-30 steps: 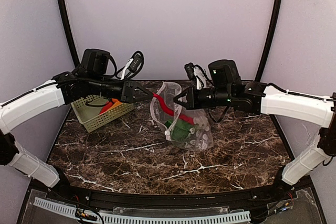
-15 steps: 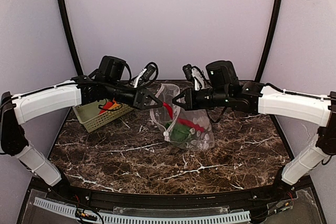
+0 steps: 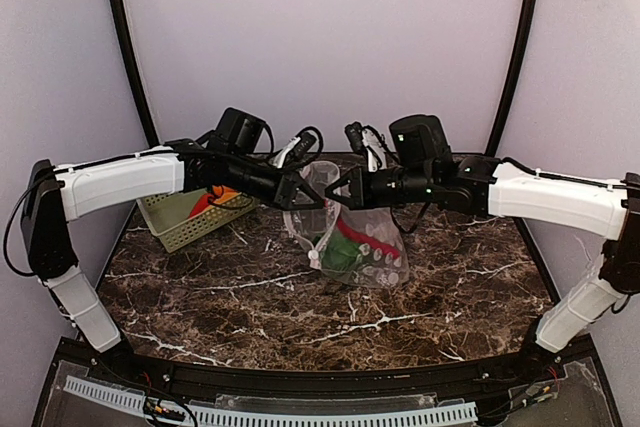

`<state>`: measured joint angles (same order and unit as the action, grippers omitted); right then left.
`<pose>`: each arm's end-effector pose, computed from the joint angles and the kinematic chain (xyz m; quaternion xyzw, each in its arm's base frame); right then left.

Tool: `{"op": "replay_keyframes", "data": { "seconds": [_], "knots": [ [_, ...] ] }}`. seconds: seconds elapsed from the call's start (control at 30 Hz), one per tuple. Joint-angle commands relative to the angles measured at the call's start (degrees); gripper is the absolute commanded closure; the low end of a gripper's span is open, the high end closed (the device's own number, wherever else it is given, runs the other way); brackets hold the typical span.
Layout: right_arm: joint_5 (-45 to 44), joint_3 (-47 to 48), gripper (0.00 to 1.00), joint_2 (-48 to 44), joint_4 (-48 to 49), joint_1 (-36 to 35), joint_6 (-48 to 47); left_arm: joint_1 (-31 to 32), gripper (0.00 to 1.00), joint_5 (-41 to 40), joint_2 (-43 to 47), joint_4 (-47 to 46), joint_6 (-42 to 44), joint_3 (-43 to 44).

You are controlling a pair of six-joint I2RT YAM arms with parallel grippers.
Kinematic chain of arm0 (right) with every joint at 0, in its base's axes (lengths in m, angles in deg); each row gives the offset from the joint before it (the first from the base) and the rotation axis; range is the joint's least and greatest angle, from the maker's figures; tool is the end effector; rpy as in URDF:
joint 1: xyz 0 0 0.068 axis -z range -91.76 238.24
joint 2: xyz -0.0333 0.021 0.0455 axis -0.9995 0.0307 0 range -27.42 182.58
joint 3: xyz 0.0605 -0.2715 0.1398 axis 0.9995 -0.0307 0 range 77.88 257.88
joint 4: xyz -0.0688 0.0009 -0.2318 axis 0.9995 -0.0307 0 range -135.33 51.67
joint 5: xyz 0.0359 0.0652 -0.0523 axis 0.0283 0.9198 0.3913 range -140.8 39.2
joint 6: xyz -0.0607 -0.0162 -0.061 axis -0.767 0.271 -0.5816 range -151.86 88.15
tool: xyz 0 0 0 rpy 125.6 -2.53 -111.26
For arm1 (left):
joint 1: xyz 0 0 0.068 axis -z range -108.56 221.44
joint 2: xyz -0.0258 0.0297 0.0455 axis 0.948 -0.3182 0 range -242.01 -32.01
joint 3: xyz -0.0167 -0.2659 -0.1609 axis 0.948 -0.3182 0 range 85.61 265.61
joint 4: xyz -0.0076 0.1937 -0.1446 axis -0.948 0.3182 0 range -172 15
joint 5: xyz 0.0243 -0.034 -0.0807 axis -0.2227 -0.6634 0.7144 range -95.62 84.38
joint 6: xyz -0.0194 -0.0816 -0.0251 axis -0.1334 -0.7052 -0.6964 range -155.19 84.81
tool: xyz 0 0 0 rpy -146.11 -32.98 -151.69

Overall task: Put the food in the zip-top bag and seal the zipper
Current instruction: Place the fake vegetable in the zipper food storage bag.

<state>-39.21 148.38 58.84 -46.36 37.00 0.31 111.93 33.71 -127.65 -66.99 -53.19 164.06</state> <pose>0.2190 0.2978 0.3529 -0.1925 0.8127 0.4247 0.3494 0.2685 -0.2937 0.3354 0.3203 0.7768 -0.4794 0.2532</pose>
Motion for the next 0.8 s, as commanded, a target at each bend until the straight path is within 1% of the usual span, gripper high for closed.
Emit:
{"op": "replay_keyframes", "data": {
  "seconds": [0.0, 0.23, 0.57, 0.63, 0.7, 0.73, 0.77],
  "knots": [
    [0.69, 1.64, 1.00, 0.66, 3.10, 0.18, 0.70, 1.04, 0.99, -0.69, -1.56, 2.65, 1.85, 2.32],
    [0.69, 1.83, 1.00, 1.18, 3.20, 0.18, 0.87, 2.09, 0.99, -3.75, -4.44, 5.79, 3.92, 3.93],
    [-1.14, 0.84, 1.00, 0.78, 3.05, 0.19, 1.42, 3.10, 0.99, -4.41, -5.62, 7.45, 4.78, 4.72],
    [-1.60, 0.66, 1.00, 0.47, 2.89, 0.23, 1.51, 3.10, 0.98, -5.51, -5.44, 7.71, 4.72, 4.91],
    [-1.98, 0.40, 1.00, 0.10, 2.66, 0.18, 1.51, 3.05, 0.91, -6.66, -4.74, 7.64, 4.75, 5.02],
    [-2.22, 0.23, 1.00, -0.01, 2.49, 0.18, 1.52, 3.05, 0.85, -7.09, -4.03, 7.57, 4.78, 5.03],
    [-2.36, 0.11, 1.00, -0.24, 2.35, 0.20, 1.51, 3.07, 0.82, -7.91, -3.64, 7.40, 4.85, 5.04]
  ]
}}
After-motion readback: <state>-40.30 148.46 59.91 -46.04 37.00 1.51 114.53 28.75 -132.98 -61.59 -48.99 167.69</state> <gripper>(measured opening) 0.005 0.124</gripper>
